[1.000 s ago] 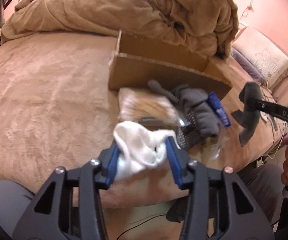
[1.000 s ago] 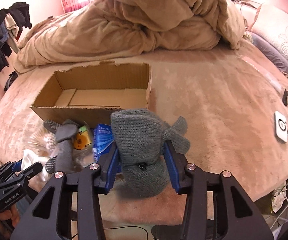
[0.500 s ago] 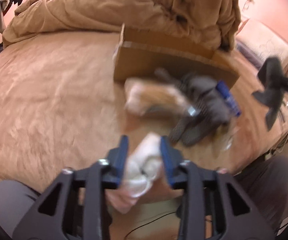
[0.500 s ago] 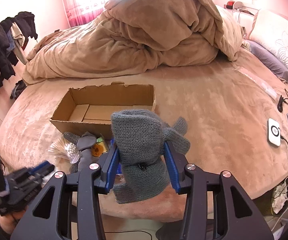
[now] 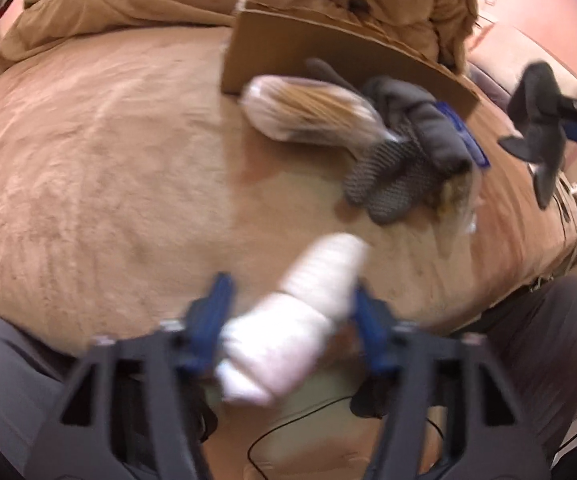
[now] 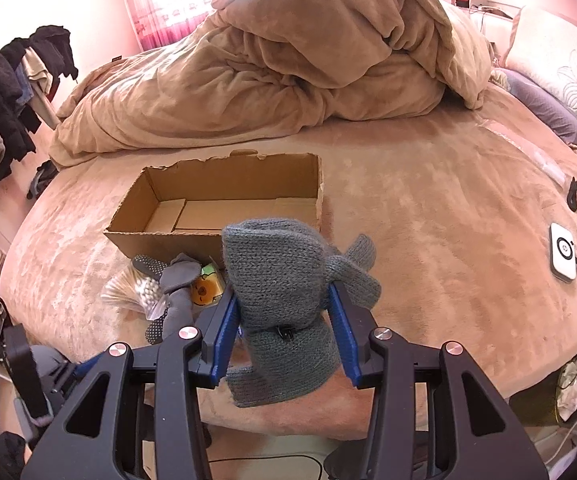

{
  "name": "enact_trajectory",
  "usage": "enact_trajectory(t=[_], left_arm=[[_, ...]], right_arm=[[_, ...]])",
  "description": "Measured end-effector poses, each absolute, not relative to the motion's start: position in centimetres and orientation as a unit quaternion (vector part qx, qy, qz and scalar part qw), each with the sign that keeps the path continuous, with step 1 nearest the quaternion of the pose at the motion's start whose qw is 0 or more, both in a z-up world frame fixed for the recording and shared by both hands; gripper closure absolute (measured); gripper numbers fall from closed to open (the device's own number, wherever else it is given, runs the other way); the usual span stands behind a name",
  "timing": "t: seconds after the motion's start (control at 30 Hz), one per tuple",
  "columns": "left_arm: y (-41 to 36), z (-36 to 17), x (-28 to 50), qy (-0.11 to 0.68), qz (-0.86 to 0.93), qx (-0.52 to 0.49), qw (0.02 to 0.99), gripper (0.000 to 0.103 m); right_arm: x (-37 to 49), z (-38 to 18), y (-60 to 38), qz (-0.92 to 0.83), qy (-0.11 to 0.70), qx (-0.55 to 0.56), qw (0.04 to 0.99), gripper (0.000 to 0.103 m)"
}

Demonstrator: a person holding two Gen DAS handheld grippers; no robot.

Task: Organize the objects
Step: 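Carry the cloth with the left tool into the box while the right tool drops the gloves there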

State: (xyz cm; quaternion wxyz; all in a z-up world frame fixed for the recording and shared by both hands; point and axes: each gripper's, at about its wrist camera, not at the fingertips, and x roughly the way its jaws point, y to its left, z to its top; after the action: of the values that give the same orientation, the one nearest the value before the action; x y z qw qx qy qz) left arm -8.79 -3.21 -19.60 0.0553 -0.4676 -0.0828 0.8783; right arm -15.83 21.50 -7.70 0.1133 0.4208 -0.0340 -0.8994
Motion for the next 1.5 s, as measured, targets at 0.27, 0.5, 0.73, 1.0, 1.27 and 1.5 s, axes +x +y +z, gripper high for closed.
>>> enact_trajectory(t=[0.27, 0.5, 0.73, 1.0, 1.27, 1.5], left_arm=[[-1.5, -16.0, -9.2, -0.07, 0.884, -0.454, 0.091, 0.072], [-2.4, -9.0, -10.3, -0.095, 0.903, -0.406, 0.105, 0.072], [-1.2, -2.1, -13.5, -0.086, 0.925, -0.351, 0.118, 0.072], [0.1, -0.9, -20.4, -0.09, 0.93, -0.335, 0.117, 0.072], [1.2, -4.7, -27.0, -0.097, 0.922, -0.357, 0.114, 0.071], [1.8, -9.1, -31.0, -0.11, 0.905, -0.398, 0.1, 0.068]], right_arm=[[-15.5, -7.3, 21.8, -0.902, -0.038, 0.415, 0.109, 0.056], [-15.4, -5.5, 22.0, -0.908, -0.04, 0.402, 0.116, 0.056], [-16.9, -2.6, 22.0, -0.915, -0.049, 0.379, 0.132, 0.056], [-21.5, -1.9, 21.6, -0.915, -0.047, 0.37, 0.15, 0.055], [-27.2, -5.6, 20.8, -0.904, -0.043, 0.394, 0.158, 0.055], [-30.7, -9.3, 19.8, -0.895, -0.056, 0.413, 0.159, 0.054]])
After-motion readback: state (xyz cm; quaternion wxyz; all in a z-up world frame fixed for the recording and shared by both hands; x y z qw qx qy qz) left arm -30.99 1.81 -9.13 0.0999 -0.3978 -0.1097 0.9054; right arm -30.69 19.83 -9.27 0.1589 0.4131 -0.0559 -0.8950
